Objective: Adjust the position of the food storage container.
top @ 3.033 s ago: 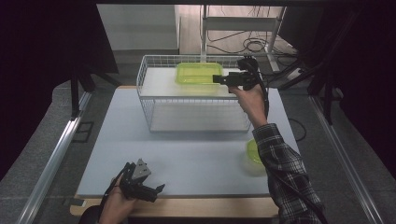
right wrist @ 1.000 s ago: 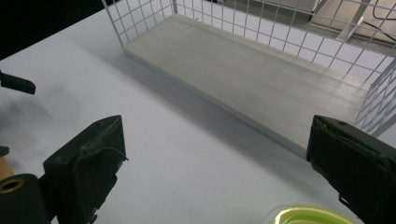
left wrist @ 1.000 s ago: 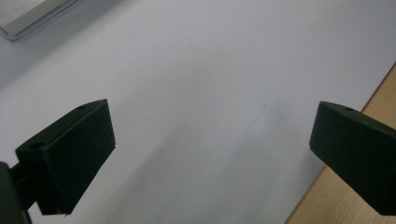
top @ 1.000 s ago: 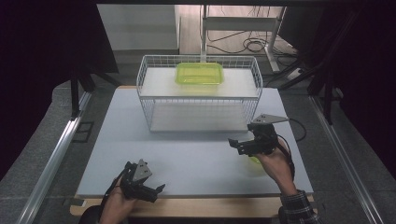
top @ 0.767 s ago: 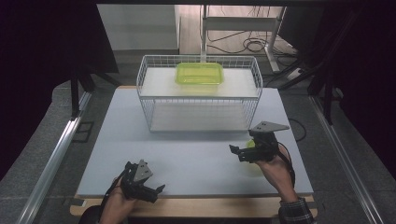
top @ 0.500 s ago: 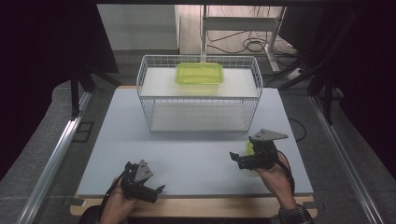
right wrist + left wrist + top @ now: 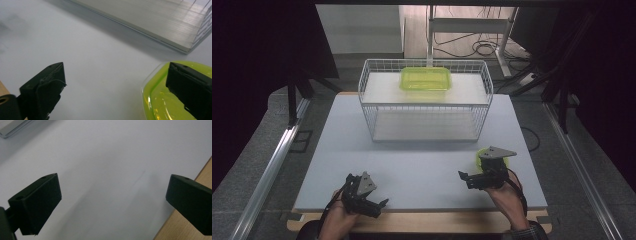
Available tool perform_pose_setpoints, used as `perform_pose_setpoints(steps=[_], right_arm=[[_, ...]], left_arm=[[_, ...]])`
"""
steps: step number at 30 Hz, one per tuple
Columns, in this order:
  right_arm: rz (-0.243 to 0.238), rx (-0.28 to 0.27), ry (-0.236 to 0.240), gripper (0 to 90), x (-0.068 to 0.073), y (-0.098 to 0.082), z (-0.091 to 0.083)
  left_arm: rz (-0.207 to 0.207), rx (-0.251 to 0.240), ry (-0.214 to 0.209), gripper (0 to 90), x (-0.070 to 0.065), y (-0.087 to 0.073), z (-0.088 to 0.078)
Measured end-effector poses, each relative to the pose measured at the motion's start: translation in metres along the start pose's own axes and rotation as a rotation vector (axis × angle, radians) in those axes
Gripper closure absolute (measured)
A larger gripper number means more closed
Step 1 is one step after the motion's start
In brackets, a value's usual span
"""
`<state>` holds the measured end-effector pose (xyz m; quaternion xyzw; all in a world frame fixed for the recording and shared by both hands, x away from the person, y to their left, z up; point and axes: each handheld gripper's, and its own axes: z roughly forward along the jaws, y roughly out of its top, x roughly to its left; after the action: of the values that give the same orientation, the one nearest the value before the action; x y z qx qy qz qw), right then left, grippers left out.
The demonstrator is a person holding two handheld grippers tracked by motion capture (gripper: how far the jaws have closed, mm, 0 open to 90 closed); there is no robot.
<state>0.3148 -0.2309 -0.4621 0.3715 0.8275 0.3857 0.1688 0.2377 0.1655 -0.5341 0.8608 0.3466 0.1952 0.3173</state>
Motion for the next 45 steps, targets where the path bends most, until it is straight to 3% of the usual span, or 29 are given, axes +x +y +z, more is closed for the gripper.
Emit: perform_pose_setpoints(steps=[4, 7, 16, 22, 29, 35, 45], right_arm=[[0.055, 0.0, -0.012, 0.9, -0.008, 0.001, -0.004], [0.067, 0.002, -0.052, 9.9, -0.013, 0.002, -0.01], [0.136, 0.01, -0.126, 66.0, -0.047, -0.004, -0.029], [0.188, -0.008, -0.188, 88.3, -0.072, -0.012, -0.042], [0.252, 0.008, -0.261, 89.3, -0.098, -0.028, -0.045], [0.289, 0.022, -0.279, 89.2, -0.109, -0.038, -0.039], [0.299, 0.05, -0.274, 89.1, -0.109, -0.041, -0.027]], left_arm=[[0.004, 0.003, 0.001, 0.0, 0.0, 0.0, 0.0], [0.005, 0.006, 0.001, 0.0, 0.0, 0.0, 0.0], [0.008, 0.013, 0.001, 0.0, -0.001, 0.0, 0.001], [0.012, 0.018, 0.003, 0.0, -0.001, 0.0, 0.002], [0.014, 0.024, 0.001, 0.0, -0.002, 0.0, 0.002], [0.02, 0.034, 0.002, 0.0, -0.002, 0.0, 0.003], [0.026, 0.045, 0.002, 0.1, -0.003, 0.0, 0.005]])
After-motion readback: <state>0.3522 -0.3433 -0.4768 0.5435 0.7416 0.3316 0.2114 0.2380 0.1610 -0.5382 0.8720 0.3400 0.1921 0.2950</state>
